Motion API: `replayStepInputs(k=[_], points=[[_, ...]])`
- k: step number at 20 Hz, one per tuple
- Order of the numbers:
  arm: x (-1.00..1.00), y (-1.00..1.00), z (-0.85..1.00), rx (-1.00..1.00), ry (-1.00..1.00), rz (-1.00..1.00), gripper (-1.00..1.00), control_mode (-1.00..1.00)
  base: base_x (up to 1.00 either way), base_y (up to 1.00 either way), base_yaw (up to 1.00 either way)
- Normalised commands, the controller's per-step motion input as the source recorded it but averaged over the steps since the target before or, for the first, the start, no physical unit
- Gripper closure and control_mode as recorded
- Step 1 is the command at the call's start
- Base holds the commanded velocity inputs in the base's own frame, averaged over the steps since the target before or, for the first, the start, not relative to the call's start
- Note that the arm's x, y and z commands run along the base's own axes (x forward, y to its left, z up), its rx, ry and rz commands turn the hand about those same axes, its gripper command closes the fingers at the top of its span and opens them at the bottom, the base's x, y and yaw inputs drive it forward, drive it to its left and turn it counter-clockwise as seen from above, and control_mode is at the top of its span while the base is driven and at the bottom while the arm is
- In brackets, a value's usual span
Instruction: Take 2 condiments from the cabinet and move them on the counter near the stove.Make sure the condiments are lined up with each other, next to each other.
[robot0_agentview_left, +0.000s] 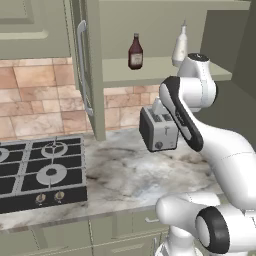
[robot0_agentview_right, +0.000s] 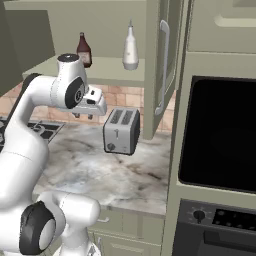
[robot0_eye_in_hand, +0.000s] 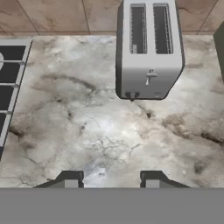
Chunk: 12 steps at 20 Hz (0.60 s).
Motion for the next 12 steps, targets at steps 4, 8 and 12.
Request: replayStepInputs(k=[4,8,12], points=[[-0.17,0.0,0.0,0.0,0.0,0.0,-1.0,-1.0,0.0,0.0,0.0],[-0.46,0.0,0.0,0.0,-0.09,0.0,-1.0,-1.0,0.0,0.0,0.0],[-0.4,0.0,0.22,0.0,-0.18,-0.02,-1.0,-1.0,0.0,0.0,0.0]])
